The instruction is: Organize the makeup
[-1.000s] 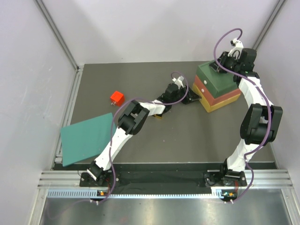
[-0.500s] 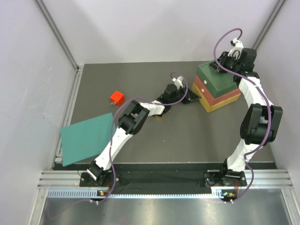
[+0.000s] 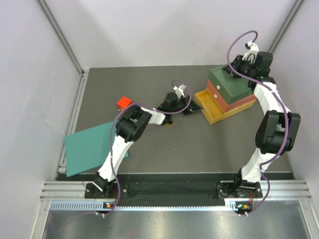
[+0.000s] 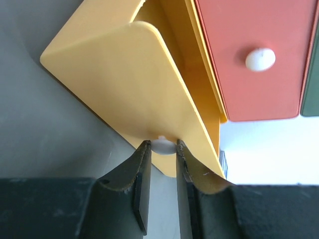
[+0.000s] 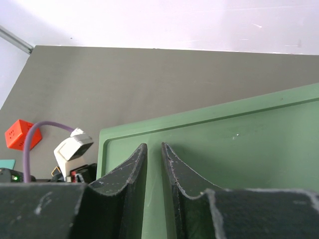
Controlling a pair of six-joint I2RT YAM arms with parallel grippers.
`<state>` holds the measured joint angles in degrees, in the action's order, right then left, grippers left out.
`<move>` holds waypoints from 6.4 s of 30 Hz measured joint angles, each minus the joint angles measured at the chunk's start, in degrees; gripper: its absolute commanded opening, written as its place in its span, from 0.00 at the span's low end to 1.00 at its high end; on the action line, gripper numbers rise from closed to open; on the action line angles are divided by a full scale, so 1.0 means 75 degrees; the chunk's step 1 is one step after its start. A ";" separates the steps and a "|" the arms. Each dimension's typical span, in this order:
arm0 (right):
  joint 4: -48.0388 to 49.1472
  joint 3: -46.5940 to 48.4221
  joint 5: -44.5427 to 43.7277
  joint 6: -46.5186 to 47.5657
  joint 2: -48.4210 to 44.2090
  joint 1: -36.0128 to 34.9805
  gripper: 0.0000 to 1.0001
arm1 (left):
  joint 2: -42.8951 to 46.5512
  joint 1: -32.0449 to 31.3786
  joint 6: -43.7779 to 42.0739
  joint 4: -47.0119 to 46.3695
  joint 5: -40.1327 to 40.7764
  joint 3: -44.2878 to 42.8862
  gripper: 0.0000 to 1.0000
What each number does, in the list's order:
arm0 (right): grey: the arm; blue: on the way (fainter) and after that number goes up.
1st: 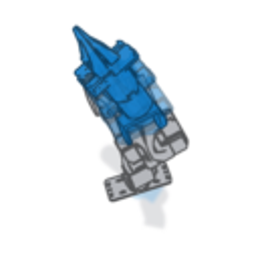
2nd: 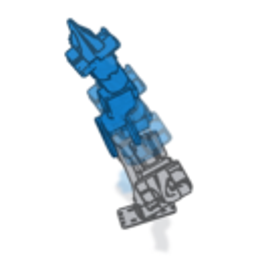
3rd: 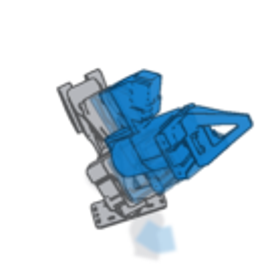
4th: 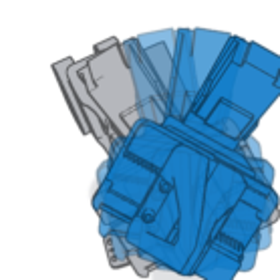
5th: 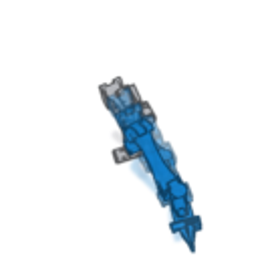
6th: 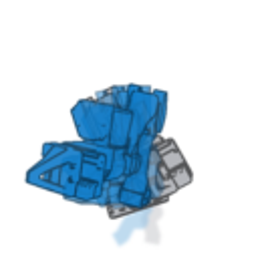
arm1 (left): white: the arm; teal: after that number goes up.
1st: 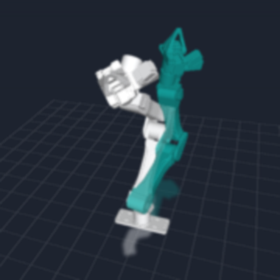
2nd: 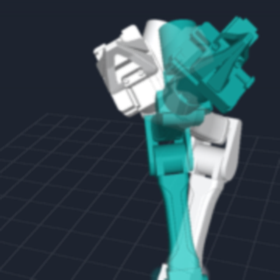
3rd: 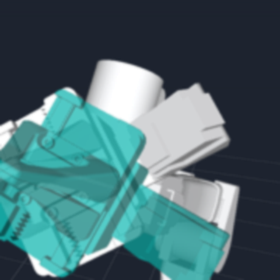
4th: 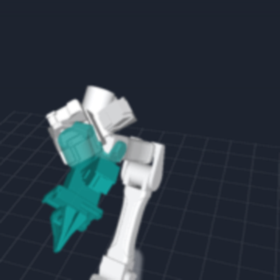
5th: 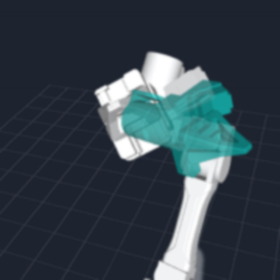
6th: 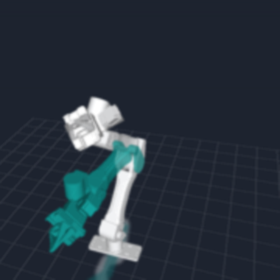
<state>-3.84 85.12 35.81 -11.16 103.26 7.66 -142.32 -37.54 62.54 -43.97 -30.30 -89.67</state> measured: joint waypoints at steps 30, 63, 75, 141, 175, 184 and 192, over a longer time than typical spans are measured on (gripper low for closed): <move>0.0003 0.0006 0.0012 -0.0003 0.0012 0.0000 0.20 | 0.2929 0.0358 -0.3042 0.1638 0.0318 0.1562 0.99; 0.0012 0.0006 0.0038 -0.0003 0.0050 0.0003 0.20 | 0.4068 0.0428 -1.4915 1.0643 0.1451 0.0979 0.89; 0.0012 0.0009 0.0038 -0.0003 0.0055 0.0003 0.20 | 0.3780 0.0382 -1.5364 1.0646 0.1099 0.0906 0.84; 0.0020 0.0000 0.0064 -0.0003 0.0032 0.0003 0.22 | 0.1489 -0.1393 -1.2566 0.6408 0.0326 -0.2809 0.86; 0.0038 -0.0015 0.0067 -0.0006 0.0012 0.0003 0.22 | 0.3485 0.0909 -1.6256 1.0104 0.0985 -0.0140 0.93; 0.0085 -0.0052 0.0067 -0.0009 -0.0003 0.0003 0.22 | 0.3019 0.1014 -1.6501 1.0442 0.0769 -0.0175 0.52; 0.0137 -0.0090 0.0067 -0.0061 -0.0012 0.0003 0.22 | 0.3025 0.1227 -1.6460 1.0174 0.0586 -0.0350 0.00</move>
<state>-2.81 84.44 36.32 -11.62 103.18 7.68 -119.63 -28.34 -60.90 32.34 -25.91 -92.29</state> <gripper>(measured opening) 0.211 0.025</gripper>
